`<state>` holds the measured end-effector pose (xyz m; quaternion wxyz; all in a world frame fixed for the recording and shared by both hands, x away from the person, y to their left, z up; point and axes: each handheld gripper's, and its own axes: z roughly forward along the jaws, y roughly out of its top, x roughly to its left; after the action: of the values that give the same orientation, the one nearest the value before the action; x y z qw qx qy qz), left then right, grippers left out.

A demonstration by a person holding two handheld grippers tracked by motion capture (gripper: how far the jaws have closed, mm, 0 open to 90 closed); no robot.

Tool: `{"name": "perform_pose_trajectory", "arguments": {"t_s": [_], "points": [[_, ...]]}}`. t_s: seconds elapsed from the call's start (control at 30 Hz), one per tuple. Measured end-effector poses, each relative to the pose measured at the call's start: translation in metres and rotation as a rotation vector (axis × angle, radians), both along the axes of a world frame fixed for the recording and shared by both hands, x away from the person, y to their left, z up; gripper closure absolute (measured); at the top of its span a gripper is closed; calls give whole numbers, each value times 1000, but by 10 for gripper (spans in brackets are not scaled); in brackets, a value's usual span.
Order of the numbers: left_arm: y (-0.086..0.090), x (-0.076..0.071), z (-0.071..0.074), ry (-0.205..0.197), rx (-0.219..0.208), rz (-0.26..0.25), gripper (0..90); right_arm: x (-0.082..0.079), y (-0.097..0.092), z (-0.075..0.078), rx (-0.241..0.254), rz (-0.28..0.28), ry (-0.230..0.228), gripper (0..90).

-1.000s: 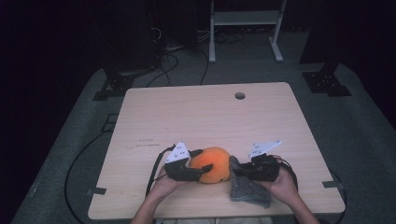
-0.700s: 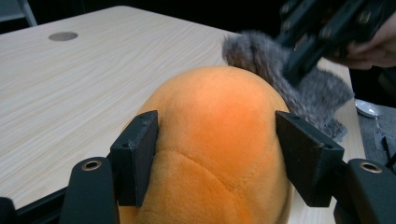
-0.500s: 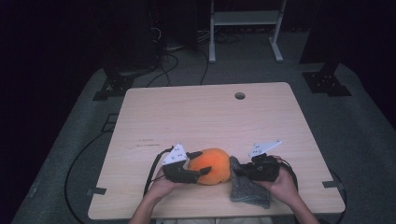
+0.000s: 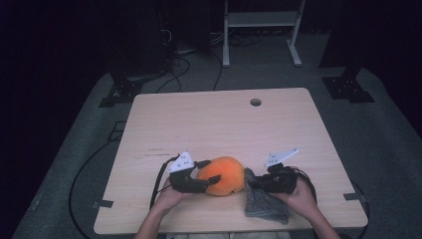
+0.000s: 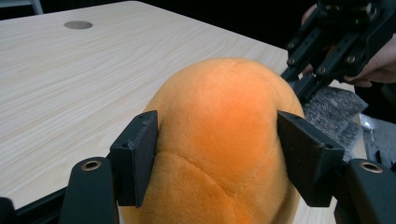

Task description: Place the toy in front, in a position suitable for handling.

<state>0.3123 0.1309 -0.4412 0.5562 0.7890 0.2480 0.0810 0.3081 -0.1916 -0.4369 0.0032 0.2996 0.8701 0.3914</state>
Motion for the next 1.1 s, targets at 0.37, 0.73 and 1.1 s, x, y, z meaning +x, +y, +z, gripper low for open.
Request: {"name": "perform_pose_trajectory", "arguments": {"t_s": [0.37, 0.73, 1.1], "points": [[-4, -3, 0, -9, 8, -32, 319, -3, 9, 11, 109, 43, -44, 770], [-22, -12, 7, -58, 72, -97, 303, -4, 2, 34, 197, 21, -117, 770], [-16, -6, 8, 47, 11, -73, 308, -14, 8, 30, 105, 62, -123, 772]]}}
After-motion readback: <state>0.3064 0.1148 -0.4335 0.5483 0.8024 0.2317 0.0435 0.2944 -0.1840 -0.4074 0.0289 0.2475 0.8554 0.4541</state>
